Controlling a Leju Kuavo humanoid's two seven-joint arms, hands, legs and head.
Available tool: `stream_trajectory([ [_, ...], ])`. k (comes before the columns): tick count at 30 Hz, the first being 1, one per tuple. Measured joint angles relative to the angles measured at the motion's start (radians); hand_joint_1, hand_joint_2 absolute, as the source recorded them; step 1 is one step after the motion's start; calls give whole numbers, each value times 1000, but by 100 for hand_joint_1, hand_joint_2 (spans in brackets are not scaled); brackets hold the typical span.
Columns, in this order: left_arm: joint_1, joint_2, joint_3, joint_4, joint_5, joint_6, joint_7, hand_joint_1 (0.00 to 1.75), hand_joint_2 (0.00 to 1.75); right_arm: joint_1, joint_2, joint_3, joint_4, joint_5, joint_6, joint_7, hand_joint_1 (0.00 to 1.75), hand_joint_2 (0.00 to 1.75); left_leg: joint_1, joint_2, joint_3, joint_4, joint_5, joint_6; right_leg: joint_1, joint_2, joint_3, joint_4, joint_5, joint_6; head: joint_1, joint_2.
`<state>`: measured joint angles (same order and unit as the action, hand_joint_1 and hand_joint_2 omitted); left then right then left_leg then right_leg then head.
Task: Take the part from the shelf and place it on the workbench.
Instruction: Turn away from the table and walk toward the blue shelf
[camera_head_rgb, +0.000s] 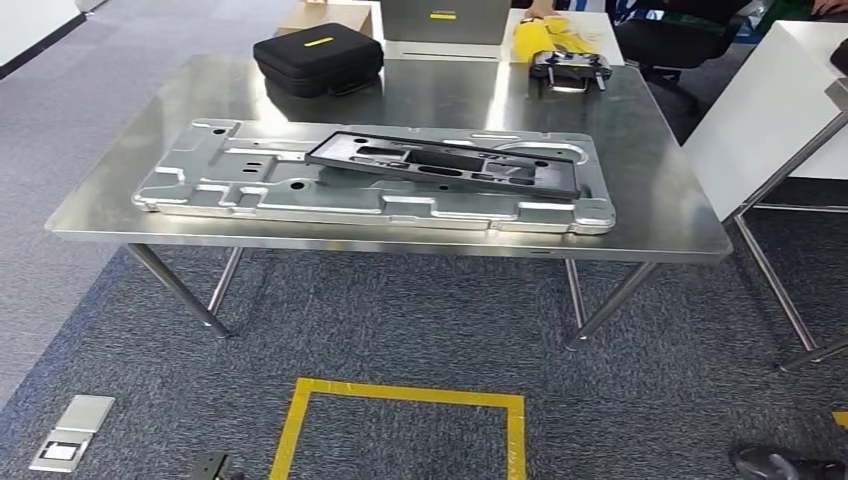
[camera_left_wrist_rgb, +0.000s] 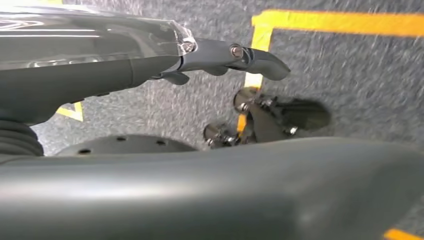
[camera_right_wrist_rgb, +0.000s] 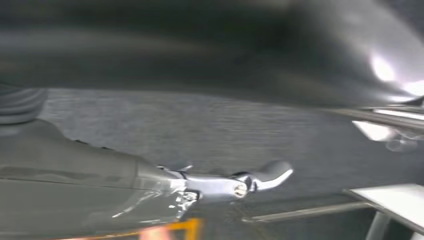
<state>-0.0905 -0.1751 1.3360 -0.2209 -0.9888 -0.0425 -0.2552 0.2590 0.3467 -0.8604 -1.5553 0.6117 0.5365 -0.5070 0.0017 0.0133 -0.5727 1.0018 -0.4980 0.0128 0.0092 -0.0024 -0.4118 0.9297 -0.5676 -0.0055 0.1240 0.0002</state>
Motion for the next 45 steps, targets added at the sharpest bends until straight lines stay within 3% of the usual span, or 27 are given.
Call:
stream_trajectory([
  [2,1,1,0,0,-4,0,3,0,0,-37,1,-51,93,98,-2,-27,0,0,0,-4,-22,48,-67,-10,-7,-3,-25,-7,20,-11,-2,0],
  [4,1,2,-1,0,-8,-1,4,0,0,-68,1,-102,194,184,-16,-43,0,0,3,-5,-48,163,-162,-18,-8,-7,-59,4,37,-15,-5,0],
  [6,1,3,-1,0,-10,-2,5,0,0,-96,-2,-146,294,253,-47,-54,0,0,5,-5,-54,261,-187,-25,-8,-12,-96,21,52,-13,-5,0],
  [7,1,4,-1,0,-11,-2,5,0,0,-111,-4,-165,345,284,-70,-61,0,0,6,-5,-39,267,-164,-27,-8,-13,-116,31,59,-12,-6,0],
  [8,1,5,-1,0,-11,-2,5,0,0,-127,-8,-182,399,317,-97,-67,0,0,7,-5,-7,238,-132,-28,-9,-13,-136,41,66,-10,-6,0],
  [10,-1,8,-1,0,-9,-4,4,0,0,-159,-16,-214,512,386,-160,-72,0,0,7,-5,91,102,-90,-26,-8,-12,-167,60,78,-3,-6,0],
  [11,-2,9,-1,0,-7,-5,3,0,0,-173,-22,-226,568,417,-193,-70,0,0,6,-6,134,33,-91,-23,-8,-12,-177,67,85,2,-6,0],
  [13,-3,11,0,0,0,-8,1,0,0,-202,-39,-245,681,467,-260,-62,0,0,2,-6,175,-41,-103,-14,-6,-12,-190,74,103,12,-6,0],
  [15,-2,13,1,0,7,-9,2,0,0,-229,-65,-260,800,502,-323,-42,0,0,3,-3,165,-48,-97,0,-7,-9,-201,76,108,23,-6,0],
  [16,-2,14,2,0,9,-9,4,0,0,-241,-80,-266,857,515,-350,-27,0,0,5,-1,155,-49,-89,9,-8,-7,-208,89,86,30,-6,0],
  [18,-1,16,2,0,11,-9,7,0,0,-260,-107,-276,957,531,-393,7,0,0,7,3,129,-49,-66,23,-12,-4,-225,165,-9,40,-6,0],
  [20,-1,16,2,0,9,-10,8,0,0,-278,-131,-286,1036,538,-421,40,0,0,6,5,97,-45,-43,26,-14,-4,-243,289,-92,46,-6,0],
  [21,-1,16,2,0,8,-10,8,0,0,-285,-143,-290,1071,541,-432,59,0,0,6,7,78,-40,-32,26,-14,-4,-242,335,-98,48,-6,0],
  [22,-1,16,2,0,5,-11,8,0,0,-291,-153,-294,1101,544,-439,76,0,0,6,8,60,-34,-22,25,-14,-4,-228,352,-80,49,-6,0],
  [23,-1,16,2,0,3,-11,8,0,0,-295,-162,-297,1126,549,-445,95,0,0,6,9,41,-27,-14,23,-15,-4,-198,333,-48,48,-6,0],
  [25,-2,16,1,0,-5,-12,8,0,0,-304,-177,-302,1167,555,-456,140,0,0,5,9,13,-13,-1,18,-14,-1,-94,205,-4,43,-6,0],
  [27,-2,16,0,0,-15,-14,9,0,0,-313,-189,-308,1200,554,-467,189,0,0,3,9,-3,-2,13,9,-10,2,0,63,-13,32,-6,0],
  [28,-3,16,-1,0,-21,-16,10,0,0,-316,-193,-312,1213,552,-471,210,0,0,3,9,-8,0,21,4,-8,3,21,27,-22,28,-6,0],
  [30,-5,17,-3,0,-36,-20,11,0,0,-319,-199,-323,1238,543,-476,252,0,0,5,6,-18,3,32,-7,-8,2,16,12,-20,17,-6,0],
  [32,-5,18,-10,0,-53,-22,12,0,0,-322,-205,-337,1255,531,-476,293,0,0,5,-1,-38,38,-19,-17,-12,-2,-8,10,-4,1,-8,0],
  [34,-6,18,-23,0,-68,-23,12,0,0,-322,-211,-350,1267,521,-476,326,0,0,6,-5,-64,140,-123,-25,-12,-6,-44,17,17,-12,-10,0],
  [36,-7,18,-31,0,-77,-24,10,0,0,-322,-216,-360,1277,515,-475,349,0,0,6,-5,-76,257,-175,-27,-8,-10,-85,33,36,-15,-10,0],
  [38,-9,18,-38,0,-81,-23,7,0,0,-325,-221,-367,1284,516,-472,369,0,0,5,-5,-45,283,-134,-23,-3,-13,-128,52,54,-15,-10,0],
  [40,-10,19,-45,0,-81,-23,4,0,0,-327,-225,-371,1290,520,-470,387,0,0,-1,-5,48,181,-87,-9,1,-13,-164,66,72,-13,-10,0],
  [42,-14,21,-50,0,-79,-21,4,0,0,-329,-227,-373,1294,525,-468,396,0,0,-9,-6,155,25,-96,4,6,-13,-183,74,91,-7,-10,0],
  [43,-16,21,-51,0,-77,-20,4,0,0,-330,-229,-374,1296,528,-467,398,0,0,-12,-6,186,-27,-108,8,7,-13,-190,75,101,-3,-10,0],
  [45,-17,20,-52,0,-73,-17,7,0,0,-330,-234,-376,1298,533,-466,401,0,0,-11,-4,189,-57,-109,16,7,-13,-203,76,116,6,-11,0],
])
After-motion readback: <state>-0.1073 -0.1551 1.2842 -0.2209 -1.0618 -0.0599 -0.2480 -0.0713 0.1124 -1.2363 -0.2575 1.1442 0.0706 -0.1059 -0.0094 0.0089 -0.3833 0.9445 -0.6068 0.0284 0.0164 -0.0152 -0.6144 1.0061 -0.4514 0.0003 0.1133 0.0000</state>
